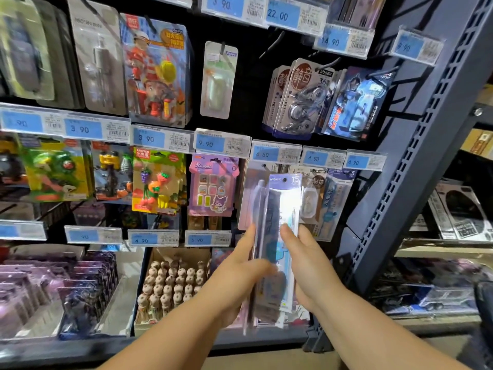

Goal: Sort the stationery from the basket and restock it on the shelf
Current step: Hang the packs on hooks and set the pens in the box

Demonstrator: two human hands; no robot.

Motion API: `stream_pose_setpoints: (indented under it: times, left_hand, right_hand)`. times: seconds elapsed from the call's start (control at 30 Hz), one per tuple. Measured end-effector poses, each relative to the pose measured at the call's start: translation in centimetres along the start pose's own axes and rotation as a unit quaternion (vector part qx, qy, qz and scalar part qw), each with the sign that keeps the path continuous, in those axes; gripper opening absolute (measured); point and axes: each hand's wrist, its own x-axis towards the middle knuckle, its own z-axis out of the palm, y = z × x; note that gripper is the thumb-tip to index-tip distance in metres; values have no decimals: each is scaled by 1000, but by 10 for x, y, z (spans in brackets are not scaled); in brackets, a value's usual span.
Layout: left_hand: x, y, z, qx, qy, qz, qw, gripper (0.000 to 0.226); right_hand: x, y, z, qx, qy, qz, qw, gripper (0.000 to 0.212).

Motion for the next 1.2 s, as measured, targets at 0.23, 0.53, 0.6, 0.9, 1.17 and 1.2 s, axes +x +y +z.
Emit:
stream_pose_setpoints:
  times: [0.23, 0.53, 0.6, 0.9, 1.17, 1.2]
  left_hand:
    - [6, -5, -11, -50, 38, -14, 998, 28]
    - [11, -17, -19, -173, -3, -27, 985, 40]
    - [9, -22, -12, -198, -48, -25, 979, 40]
    - [9, -29, -5, -257, -62, -49, 963, 51]
    - [9, -30, -9, -249, -62, -54, 965, 53]
    - [9, -30, -8, -249, -61, -52, 965, 53]
  right_hand:
    - [9, 0, -11, -115, 67, -42, 990, 12]
    - [5, -4, -3, -90, 71, -99, 988, 24]
    - [2, -2, 1, -107, 65, -102, 987, 23]
    - [3, 19, 11, -198, 151, -115, 962, 21]
    - [5, 13, 14, -266, 132, -36, 954, 41]
    - [4, 12, 14, -263, 123, -35, 956, 42]
